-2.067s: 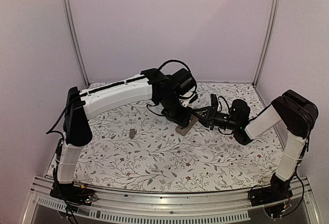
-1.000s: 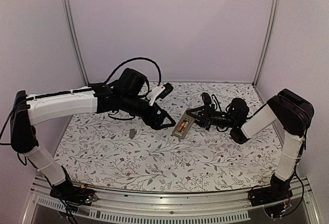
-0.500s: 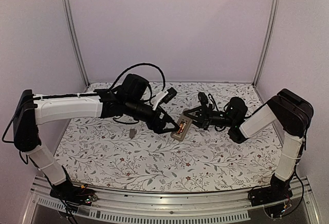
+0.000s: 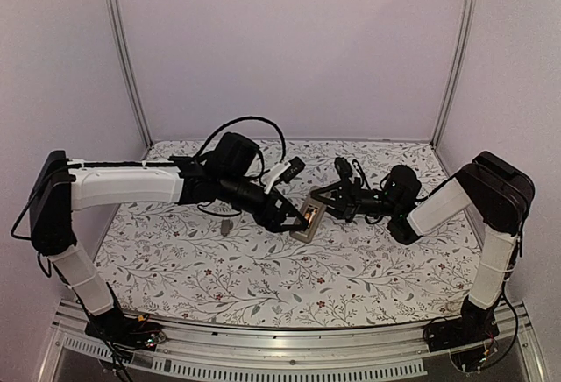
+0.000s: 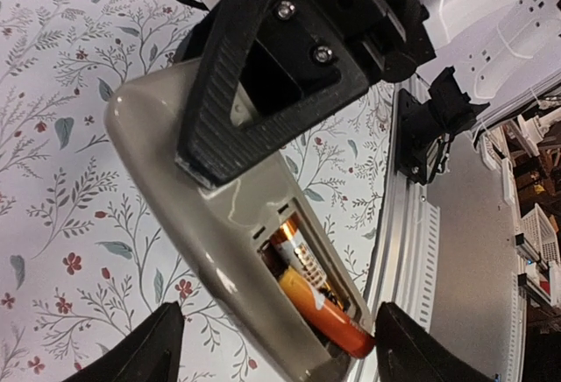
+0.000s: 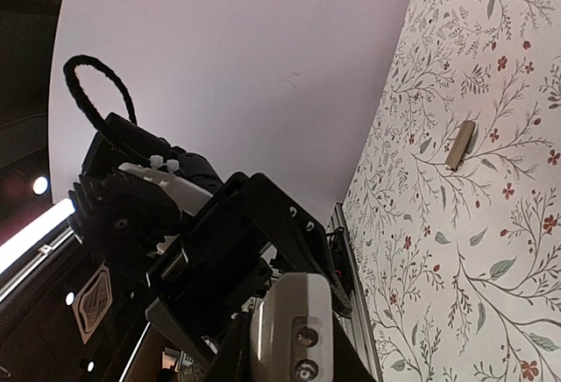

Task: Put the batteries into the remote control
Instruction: Load the battery into the battery compartment.

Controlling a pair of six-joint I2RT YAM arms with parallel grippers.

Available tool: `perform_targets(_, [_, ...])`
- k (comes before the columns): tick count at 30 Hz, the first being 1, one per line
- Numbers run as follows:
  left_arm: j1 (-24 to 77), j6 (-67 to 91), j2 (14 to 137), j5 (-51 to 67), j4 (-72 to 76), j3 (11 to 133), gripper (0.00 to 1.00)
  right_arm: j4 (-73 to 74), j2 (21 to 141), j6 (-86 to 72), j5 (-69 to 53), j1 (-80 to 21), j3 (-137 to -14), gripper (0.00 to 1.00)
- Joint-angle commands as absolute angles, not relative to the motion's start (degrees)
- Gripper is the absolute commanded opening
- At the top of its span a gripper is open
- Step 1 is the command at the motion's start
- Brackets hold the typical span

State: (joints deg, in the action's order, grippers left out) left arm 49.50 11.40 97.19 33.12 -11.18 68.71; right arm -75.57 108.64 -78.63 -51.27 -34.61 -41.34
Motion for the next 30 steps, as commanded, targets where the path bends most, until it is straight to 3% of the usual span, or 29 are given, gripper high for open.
perform_targets(1, [50.17,11.96,98.72,34.01,-9.84,68.22,0.73,-80.38,106.79,-78.23,-51.94,-35.17,-42.71,0.00])
perform_targets(30, [48.70,19.32,103.21,35.89,-5.78,69.14,0.39,-80.42,102.17,-74.96,-53.74,-38.37,-43.07,0.00])
